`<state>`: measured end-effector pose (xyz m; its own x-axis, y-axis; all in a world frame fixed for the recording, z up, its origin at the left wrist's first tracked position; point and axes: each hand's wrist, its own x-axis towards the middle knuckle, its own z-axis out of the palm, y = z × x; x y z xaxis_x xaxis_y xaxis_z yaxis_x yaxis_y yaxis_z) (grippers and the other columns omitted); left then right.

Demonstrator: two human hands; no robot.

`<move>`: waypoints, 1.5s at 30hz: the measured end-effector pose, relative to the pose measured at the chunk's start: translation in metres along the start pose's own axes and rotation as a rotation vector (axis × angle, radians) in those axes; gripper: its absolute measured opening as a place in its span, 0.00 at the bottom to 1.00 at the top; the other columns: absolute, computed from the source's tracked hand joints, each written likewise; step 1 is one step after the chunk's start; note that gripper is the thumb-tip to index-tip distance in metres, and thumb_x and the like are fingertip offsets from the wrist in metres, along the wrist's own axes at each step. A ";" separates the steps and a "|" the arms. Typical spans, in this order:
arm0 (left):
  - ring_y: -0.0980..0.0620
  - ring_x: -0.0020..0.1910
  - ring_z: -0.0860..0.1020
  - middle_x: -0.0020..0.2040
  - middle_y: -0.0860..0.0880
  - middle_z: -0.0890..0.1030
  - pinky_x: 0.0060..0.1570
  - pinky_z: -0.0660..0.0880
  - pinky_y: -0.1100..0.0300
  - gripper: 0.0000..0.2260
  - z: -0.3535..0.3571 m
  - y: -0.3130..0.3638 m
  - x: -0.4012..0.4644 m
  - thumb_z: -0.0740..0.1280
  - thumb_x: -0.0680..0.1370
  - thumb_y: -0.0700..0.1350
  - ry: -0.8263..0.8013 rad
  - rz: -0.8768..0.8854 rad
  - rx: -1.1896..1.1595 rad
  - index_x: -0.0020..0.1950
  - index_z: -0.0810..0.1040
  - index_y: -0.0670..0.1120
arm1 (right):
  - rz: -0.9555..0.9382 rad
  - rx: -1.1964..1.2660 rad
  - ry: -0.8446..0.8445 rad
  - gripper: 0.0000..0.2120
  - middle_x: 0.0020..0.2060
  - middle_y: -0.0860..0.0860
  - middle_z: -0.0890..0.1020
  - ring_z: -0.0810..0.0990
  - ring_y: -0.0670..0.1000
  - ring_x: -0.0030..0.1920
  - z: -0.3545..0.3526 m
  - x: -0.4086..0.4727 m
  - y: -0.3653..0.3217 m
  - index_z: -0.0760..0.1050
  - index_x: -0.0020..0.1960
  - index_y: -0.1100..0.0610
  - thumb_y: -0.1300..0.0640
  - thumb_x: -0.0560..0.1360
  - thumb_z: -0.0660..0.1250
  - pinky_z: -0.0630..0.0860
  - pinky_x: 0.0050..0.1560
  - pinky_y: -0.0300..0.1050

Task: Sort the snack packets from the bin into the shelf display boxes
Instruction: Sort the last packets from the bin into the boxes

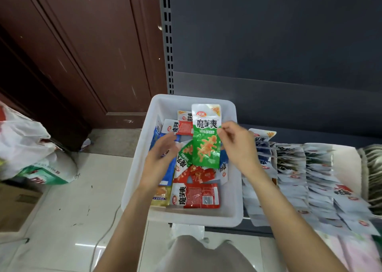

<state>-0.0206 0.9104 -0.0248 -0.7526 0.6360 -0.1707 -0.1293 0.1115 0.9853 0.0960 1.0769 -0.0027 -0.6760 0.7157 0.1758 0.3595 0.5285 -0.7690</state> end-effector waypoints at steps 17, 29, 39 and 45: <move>0.56 0.51 0.79 0.55 0.53 0.81 0.50 0.76 0.59 0.16 0.210 0.048 -0.035 0.70 0.73 0.47 -0.363 0.774 0.614 0.61 0.78 0.49 | 0.268 0.543 0.354 0.01 0.32 0.44 0.81 0.78 0.43 0.30 -0.202 -0.092 0.067 0.78 0.45 0.54 0.58 0.74 0.68 0.74 0.28 0.37; 0.51 0.68 0.67 0.65 0.50 0.74 0.72 0.47 0.52 0.25 0.317 0.013 -0.009 0.59 0.76 0.64 -0.498 0.777 1.337 0.68 0.70 0.51 | 0.204 0.512 0.692 0.03 0.45 0.47 0.82 0.81 0.44 0.47 -0.273 -0.068 0.153 0.76 0.50 0.53 0.59 0.78 0.64 0.79 0.47 0.41; 0.48 0.57 0.78 0.56 0.49 0.81 0.69 0.59 0.50 0.15 0.307 0.000 -0.014 0.68 0.75 0.46 -0.507 0.960 1.262 0.61 0.78 0.50 | -0.187 -0.457 -0.004 0.04 0.43 0.46 0.82 0.80 0.50 0.43 -0.240 -0.016 0.161 0.81 0.46 0.52 0.55 0.75 0.67 0.77 0.42 0.49; 0.49 0.49 0.81 0.49 0.50 0.83 0.65 0.66 0.50 0.14 0.304 -0.007 -0.010 0.74 0.70 0.47 -0.492 1.034 1.252 0.55 0.81 0.50 | -0.110 -0.824 -0.112 0.08 0.45 0.49 0.82 0.71 0.53 0.52 -0.216 -0.014 0.163 0.82 0.46 0.52 0.54 0.76 0.64 0.61 0.48 0.42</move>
<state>0.1842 1.1355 -0.0306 0.0989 0.9567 0.2737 0.9844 -0.1342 0.1135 0.3033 1.2512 0.0026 -0.7790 0.6138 0.1283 0.6133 0.7884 -0.0484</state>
